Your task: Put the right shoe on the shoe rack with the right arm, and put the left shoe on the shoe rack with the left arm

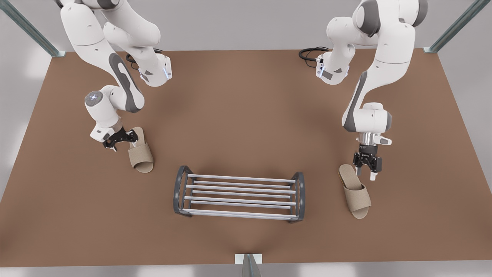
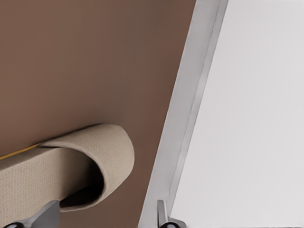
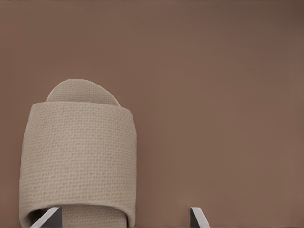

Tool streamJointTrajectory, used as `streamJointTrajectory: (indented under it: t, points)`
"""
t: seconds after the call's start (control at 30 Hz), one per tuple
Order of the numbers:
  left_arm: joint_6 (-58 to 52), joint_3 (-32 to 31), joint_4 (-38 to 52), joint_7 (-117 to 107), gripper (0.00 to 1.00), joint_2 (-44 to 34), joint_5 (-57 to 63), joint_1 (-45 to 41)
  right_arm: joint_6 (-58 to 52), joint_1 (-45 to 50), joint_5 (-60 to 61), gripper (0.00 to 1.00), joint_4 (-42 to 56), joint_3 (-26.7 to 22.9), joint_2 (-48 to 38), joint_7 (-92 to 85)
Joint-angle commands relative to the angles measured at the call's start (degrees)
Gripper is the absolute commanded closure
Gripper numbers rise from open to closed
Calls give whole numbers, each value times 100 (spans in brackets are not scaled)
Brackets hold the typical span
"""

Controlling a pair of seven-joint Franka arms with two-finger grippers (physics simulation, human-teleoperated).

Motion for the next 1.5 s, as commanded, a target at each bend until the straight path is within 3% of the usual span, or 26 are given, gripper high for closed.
streamJointTrajectory:
  t: [0.0,0.47,1.07,1.1,1.17,1.27,1.3,1.4,1.47]
  points:
    - [-129,1,81,1268,0,102,-266,16,532,-64,27,0,1,-1,13,-1070]
    - [-138,1,617,1224,0,692,-389,-72,708,-73,71,0,1,34,584,-1061]
    - [-138,-78,1505,1146,0,1412,-389,24,1139,-135,79,0,353,447,1208,-894]
    - [-138,-78,1514,1128,2,1412,-389,24,1139,-143,79,0,361,447,1208,-894]
    - [-129,-78,1540,1128,34,1412,-512,24,1139,-135,79,0,388,447,1208,-894]
    - [-129,-87,1540,1128,34,1421,-521,16,1139,-135,71,0,388,456,1200,-894]
    - [-129,-87,1540,1128,34,1421,-530,16,1139,-152,79,3,388,526,1191,-894]
    - [-129,-122,1540,1119,34,1474,-547,16,1130,-170,79,37,397,596,1156,-894]
    - [-129,-122,1558,1119,34,1535,-556,24,1121,-170,79,50,397,614,1050,-903]
